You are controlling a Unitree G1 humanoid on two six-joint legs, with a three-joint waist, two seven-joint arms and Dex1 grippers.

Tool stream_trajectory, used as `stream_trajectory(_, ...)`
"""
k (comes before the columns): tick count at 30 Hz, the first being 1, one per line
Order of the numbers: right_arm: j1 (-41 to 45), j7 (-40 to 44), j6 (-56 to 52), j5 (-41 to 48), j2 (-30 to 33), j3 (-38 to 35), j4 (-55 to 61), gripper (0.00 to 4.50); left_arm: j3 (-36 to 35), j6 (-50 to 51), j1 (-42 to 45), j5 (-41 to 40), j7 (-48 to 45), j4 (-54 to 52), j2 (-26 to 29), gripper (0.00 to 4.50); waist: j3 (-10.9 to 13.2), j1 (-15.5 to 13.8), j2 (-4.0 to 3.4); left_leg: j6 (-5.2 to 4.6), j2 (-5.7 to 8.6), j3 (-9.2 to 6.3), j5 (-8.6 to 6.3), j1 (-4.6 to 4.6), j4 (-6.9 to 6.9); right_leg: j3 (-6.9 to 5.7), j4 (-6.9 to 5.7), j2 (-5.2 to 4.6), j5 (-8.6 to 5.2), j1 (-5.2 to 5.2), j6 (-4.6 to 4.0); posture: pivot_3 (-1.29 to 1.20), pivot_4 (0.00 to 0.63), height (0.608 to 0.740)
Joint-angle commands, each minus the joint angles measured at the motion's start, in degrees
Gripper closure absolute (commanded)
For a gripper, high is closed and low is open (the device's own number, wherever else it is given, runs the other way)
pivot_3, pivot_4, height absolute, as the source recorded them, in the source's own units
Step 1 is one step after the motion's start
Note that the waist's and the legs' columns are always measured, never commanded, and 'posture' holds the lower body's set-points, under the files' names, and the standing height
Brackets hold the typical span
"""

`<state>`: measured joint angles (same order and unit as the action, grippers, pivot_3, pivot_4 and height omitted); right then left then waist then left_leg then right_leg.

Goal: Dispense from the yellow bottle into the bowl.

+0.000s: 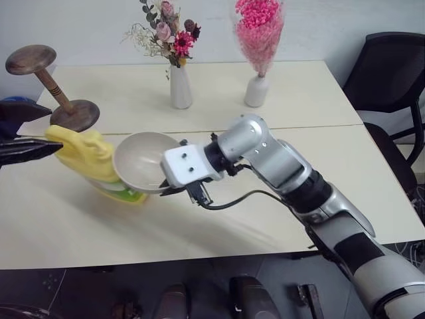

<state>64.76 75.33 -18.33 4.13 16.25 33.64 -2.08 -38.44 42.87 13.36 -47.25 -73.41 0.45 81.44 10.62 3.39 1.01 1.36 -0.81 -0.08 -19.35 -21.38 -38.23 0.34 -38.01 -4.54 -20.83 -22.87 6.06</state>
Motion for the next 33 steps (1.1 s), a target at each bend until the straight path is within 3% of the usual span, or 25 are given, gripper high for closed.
stream_trajectory(1,2.8,2.3,0.7,-0.1,-1.7,0.6,-2.0,4.5,2.5,-2.0,2.7,0.5,-0.4,-0.1,-1.0,1.15,0.0,0.1,0.07,0.0,0.0,0.0,0.0,-0.01,0.0,0.0,0.0,0.0,0.0,0.0,0.0,0.0,0.15,0.74)
stream_trajectory(3,4.5,3.6,1.5,-0.4,-3.0,1.2,-3.9,4.5,4.1,-2.5,4.0,-0.1,0.2,-1.5,-2.6,1.47,0.0,0.2,0.12,-0.04,0.02,-0.05,-0.05,-0.12,0.02,-0.06,0.05,-0.17,0.02,-0.04,-0.01,0.0,0.15,0.74)
stream_trajectory(9,8.0,5.0,5.3,-2.6,-4.9,1.1,-9.8,4.5,8.2,-4.7,7.8,2.9,3.0,-1.9,-5.9,3.31,0.0,2.4,0.15,0.04,-0.05,0.02,0.0,-0.15,0.03,-0.21,-0.17,-0.03,0.02,-0.29,0.0,0.0,0.15,0.74)
stream_trajectory(14,8.6,6.8,5.0,-2.9,-5.1,1.2,-9.1,4.5,9.2,-6.9,8.4,5.0,3.2,-1.0,-7.2,3.31,0.0,3.1,0.16,0.05,-0.03,0.15,0.0,-0.16,-0.03,-0.22,-0.53,-0.12,0.02,-0.51,0.0,0.0,0.15,0.74)
stream_trajectory(18,7.8,10.3,5.3,-1.8,-3.8,1.4,-5.9,4.5,8.6,-7.2,8.0,5.9,2.4,-1.1,-7.5,4.21,0.0,3.1,0.16,0.05,-0.04,0.14,0.0,-0.16,-0.03,-0.21,-0.55,-0.12,0.02,-0.57,0.0,0.0,0.15,0.74)
stream_trajectory(22,6.5,15.9,9.4,0.1,-2.1,1.6,-4.3,4.5,7.4,-7.0,7.3,6.7,1.9,-1.2,-7.2,4.21,0.0,2.9,0.17,0.06,-0.02,0.13,0.0,-0.16,-0.07,-0.21,-0.55,-0.18,0.02,-0.54,0.0,0.0,0.15,0.74)
stream_trajectory(33,10.6,17.2,16.5,5.7,-3.6,2.6,-5.9,4.5,6.8,-6.4,6.7,7.1,2.1,-2.8,-8.0,4.21,0.0,3.0,0.17,0.07,-0.03,0.11,0.0,-0.17,-0.16,-0.21,-0.63,-0.21,0.02,-0.56,0.0,0.0,0.15,0.74)
